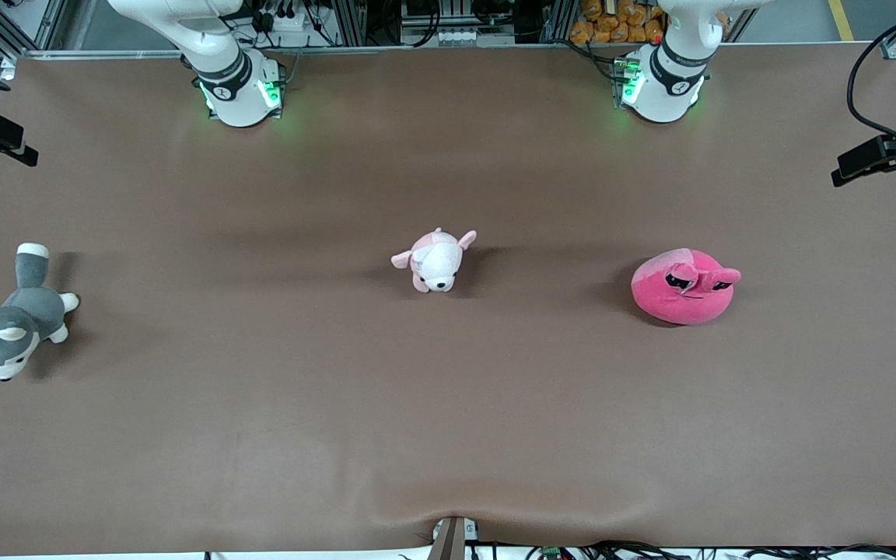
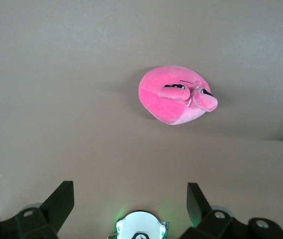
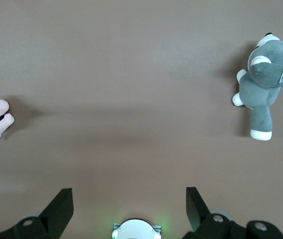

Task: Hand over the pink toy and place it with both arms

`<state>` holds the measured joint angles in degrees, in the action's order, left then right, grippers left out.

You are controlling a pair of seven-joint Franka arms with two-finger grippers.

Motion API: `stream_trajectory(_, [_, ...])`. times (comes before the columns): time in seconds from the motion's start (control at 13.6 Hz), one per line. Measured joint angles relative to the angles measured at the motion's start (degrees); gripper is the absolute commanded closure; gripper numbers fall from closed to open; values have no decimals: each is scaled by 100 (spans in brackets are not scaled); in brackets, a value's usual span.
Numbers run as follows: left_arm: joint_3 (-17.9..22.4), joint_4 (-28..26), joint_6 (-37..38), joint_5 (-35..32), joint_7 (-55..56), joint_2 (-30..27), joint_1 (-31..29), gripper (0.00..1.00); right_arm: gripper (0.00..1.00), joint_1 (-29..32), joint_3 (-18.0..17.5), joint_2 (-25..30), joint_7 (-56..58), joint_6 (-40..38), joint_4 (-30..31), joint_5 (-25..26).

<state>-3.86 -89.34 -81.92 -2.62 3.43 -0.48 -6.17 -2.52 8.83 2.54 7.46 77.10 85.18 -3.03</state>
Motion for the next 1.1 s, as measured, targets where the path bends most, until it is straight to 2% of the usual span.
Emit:
stream_trajectory(0.22, [4, 1, -2, 0, 286, 74, -3, 0, 0, 1, 0, -1, 0, 0, 0, 0])
stream_trajectory(0.59, [-61, -65, -248, 0, 2247, 75, 28, 0, 0, 3, 0, -2, 0, 0, 0, 0])
stream_trajectory(0.95, [-109, -502, -501, 26, 4460, 100, 33, 0, 0, 44, 10, -2, 0, 0, 0, -4])
stream_trajectory(1.1, [-141, -658, -667, 52, 4839, 110, 43, 0, 0, 55, 13, -2, 0, 0, 0, -10])
